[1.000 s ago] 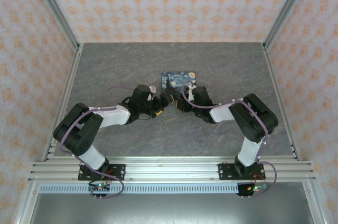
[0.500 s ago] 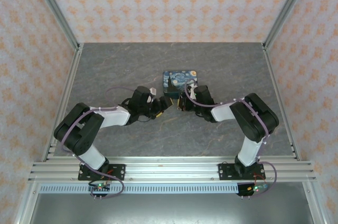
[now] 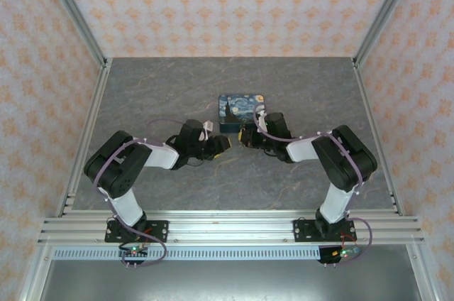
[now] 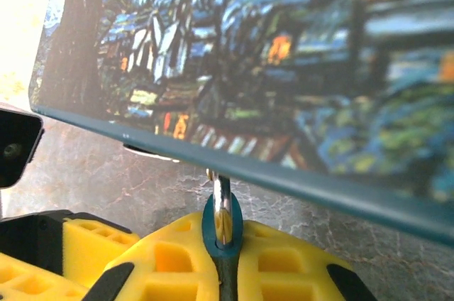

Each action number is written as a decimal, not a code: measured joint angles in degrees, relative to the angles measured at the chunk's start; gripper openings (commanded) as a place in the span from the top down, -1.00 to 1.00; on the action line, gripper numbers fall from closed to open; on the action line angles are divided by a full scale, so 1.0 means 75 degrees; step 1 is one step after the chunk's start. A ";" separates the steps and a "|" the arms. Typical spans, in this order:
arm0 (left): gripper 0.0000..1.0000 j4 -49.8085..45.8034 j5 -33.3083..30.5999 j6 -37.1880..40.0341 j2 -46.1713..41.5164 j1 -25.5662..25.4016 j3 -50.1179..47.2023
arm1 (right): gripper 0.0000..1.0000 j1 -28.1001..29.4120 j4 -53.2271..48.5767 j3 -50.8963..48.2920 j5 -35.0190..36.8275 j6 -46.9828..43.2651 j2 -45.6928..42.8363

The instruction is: Unlock the padlock with the key

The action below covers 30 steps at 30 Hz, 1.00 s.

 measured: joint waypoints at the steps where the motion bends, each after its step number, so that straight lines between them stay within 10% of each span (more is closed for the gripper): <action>1: 0.08 0.0154 0.0003 -0.0012 0.0035 -0.0003 0.0000 | 1.00 -0.0020 0.0035 0.0000 -0.0090 0.0073 0.0000; 30: 0.46 0.2684 0.0009 -0.1029 0.1087 -0.0195 0.0102 | 1.00 -0.0192 0.0635 0.0000 -0.1000 0.1160 0.0108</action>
